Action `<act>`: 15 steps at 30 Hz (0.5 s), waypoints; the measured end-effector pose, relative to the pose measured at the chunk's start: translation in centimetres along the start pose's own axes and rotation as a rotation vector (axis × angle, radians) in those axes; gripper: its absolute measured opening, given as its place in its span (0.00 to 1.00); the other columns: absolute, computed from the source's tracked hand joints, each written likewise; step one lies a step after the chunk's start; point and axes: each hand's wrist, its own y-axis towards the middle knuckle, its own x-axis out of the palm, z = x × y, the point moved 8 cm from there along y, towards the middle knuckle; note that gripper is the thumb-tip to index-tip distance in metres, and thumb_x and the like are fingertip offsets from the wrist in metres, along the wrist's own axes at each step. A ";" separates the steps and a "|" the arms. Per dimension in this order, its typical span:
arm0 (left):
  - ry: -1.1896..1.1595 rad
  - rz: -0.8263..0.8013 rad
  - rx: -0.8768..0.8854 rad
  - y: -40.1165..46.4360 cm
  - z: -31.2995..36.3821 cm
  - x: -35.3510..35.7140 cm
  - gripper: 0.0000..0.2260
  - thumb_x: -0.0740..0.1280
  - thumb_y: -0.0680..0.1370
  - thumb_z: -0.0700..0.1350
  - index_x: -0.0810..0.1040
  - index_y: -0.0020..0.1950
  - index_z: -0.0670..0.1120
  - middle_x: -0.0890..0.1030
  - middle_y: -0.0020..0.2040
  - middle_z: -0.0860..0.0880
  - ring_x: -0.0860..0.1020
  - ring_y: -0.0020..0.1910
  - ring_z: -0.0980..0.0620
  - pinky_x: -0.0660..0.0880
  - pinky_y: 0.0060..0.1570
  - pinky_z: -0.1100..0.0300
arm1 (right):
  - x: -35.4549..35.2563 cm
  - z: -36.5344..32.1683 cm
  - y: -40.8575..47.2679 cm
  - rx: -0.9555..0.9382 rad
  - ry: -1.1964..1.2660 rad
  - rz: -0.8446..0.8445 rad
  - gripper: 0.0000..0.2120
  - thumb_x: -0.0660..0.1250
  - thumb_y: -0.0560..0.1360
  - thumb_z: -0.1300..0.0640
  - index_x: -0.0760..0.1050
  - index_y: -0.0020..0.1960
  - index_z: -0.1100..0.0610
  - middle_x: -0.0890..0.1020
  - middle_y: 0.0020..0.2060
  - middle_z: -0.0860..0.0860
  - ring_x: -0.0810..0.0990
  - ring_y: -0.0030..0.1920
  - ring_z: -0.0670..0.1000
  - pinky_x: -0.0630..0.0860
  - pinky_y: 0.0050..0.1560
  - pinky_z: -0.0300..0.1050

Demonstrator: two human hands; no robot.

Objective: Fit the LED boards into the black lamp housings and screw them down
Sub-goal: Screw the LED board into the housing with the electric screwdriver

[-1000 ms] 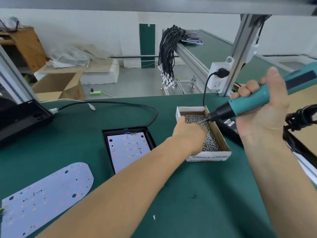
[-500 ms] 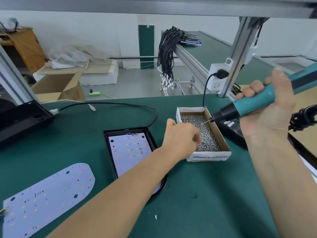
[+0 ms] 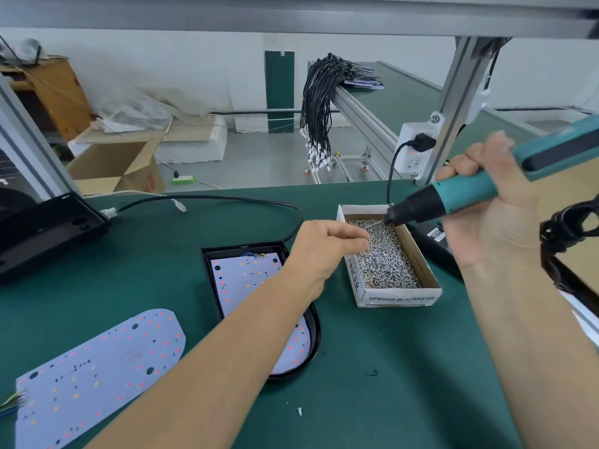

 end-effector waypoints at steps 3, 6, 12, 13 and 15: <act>-0.168 -0.012 -0.071 -0.4 -0.2 -0.6 0.07 0.73 0.72 0.36 0.83 0.39 0.48 0.83 0.35 0.50 0.75 0.29 0.59 0.69 0.33 0.70 | 0.1 -0.2 -0.2 -0.026 -0.040 0.029 0.15 0.74 0.65 0.55 0.66 0.37 0.54 0.69 0.32 0.47 0.71 0.30 0.44 0.72 0.38 0.40; -0.311 -0.036 -0.098 -1.8 -0.4 -1.8 0.06 0.70 0.73 0.33 0.84 0.43 0.44 0.84 0.37 0.48 0.77 0.31 0.56 0.74 0.34 0.67 | -0.1 0.0 -0.5 -0.010 -0.024 0.045 0.12 0.69 0.72 0.56 0.65 0.39 0.53 0.68 0.32 0.46 0.70 0.30 0.43 0.71 0.38 0.39; -0.614 -0.013 -0.150 -5.3 -1.7 -5.2 0.06 0.70 0.65 0.36 0.86 0.38 0.43 0.85 0.40 0.45 0.82 0.33 0.54 0.79 0.34 0.64 | 1.9 2.3 -1.7 0.070 0.038 -0.016 0.20 0.78 0.65 0.55 0.64 0.39 0.53 0.69 0.29 0.45 0.70 0.29 0.43 0.72 0.37 0.38; -0.666 -0.013 -0.161 -5.7 -1.8 -5.6 0.06 0.70 0.65 0.37 0.86 0.38 0.43 0.85 0.41 0.45 0.82 0.33 0.53 0.79 0.34 0.64 | 2.6 2.8 -1.9 0.083 0.041 -0.037 0.23 0.80 0.59 0.54 0.65 0.38 0.53 0.69 0.29 0.45 0.70 0.29 0.44 0.72 0.37 0.39; -0.745 -0.009 -0.184 -6.4 -2.1 -6.2 0.07 0.69 0.65 0.38 0.87 0.39 0.44 0.84 0.39 0.46 0.81 0.33 0.53 0.79 0.33 0.64 | 3.9 3.7 -2.3 0.099 0.050 -0.068 0.26 0.82 0.54 0.53 0.66 0.38 0.53 0.69 0.29 0.45 0.70 0.29 0.44 0.72 0.37 0.39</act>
